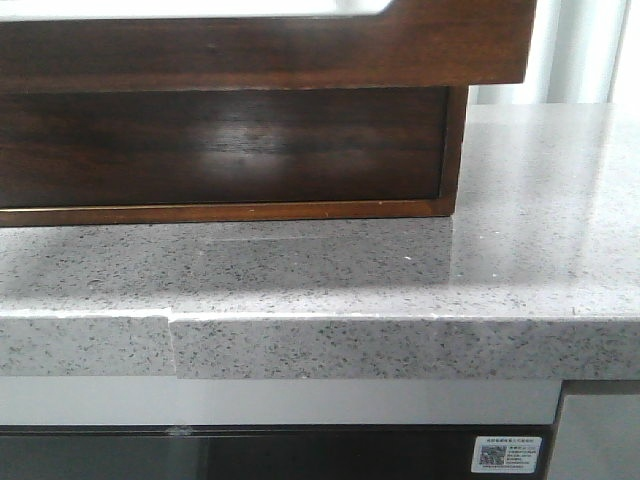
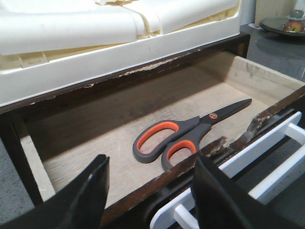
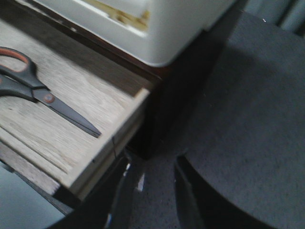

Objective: Put scissors in drawer with both arms

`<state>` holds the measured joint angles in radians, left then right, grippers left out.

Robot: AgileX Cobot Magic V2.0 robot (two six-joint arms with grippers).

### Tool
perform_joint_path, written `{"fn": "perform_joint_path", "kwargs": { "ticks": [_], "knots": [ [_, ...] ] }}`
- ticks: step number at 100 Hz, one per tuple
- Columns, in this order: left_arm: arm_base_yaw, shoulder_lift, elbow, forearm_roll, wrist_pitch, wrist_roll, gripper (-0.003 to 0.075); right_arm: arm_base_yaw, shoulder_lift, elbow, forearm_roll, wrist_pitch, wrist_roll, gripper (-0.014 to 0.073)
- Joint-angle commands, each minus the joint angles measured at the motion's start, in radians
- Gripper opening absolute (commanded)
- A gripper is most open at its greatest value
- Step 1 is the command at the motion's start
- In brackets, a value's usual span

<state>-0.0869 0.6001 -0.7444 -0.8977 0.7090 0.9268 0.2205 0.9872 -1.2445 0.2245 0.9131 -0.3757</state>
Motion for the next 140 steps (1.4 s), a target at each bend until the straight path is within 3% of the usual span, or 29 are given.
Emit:
{"fn": "perform_joint_path", "kwargs": {
  "ticks": [1,26,46,55,69,78,123,140],
  "knots": [
    [-0.007,0.007,-0.035,-0.015,-0.042,-0.001,0.0363,-0.057,-0.090,0.087,0.003,-0.094,0.069,0.0190],
    [-0.007,0.007,-0.035,-0.015,-0.042,-0.001,0.0363,-0.086,-0.329,0.377,0.005,-0.218,0.103,0.0190],
    [-0.007,0.007,-0.035,-0.015,-0.042,-0.001,0.0347,-0.086,-0.410,0.448,0.005,-0.273,0.103,0.0186],
    [-0.007,0.007,-0.035,-0.017,-0.042,-0.001,0.0267,-0.086,-0.410,0.447,0.005,-0.268,0.103,0.0132],
    [-0.007,0.007,-0.035,-0.024,-0.045,-0.001,0.0073,-0.086,-0.410,0.447,0.005,-0.272,0.103,-0.0052],
    [-0.007,0.007,-0.035,-0.024,-0.052,-0.001,-0.0020,-0.086,-0.410,0.447,0.005,-0.283,0.103,-0.0069],
    [-0.027,0.007,-0.035,-0.025,-0.046,-0.001,-0.0020,-0.086,-0.410,0.447,0.003,-0.265,0.103,-0.0069],
    [-0.090,-0.096,0.031,-0.047,-0.223,-0.032,-0.0020,-0.086,-0.410,0.447,0.003,-0.265,0.103,-0.0069]
  ]
}}
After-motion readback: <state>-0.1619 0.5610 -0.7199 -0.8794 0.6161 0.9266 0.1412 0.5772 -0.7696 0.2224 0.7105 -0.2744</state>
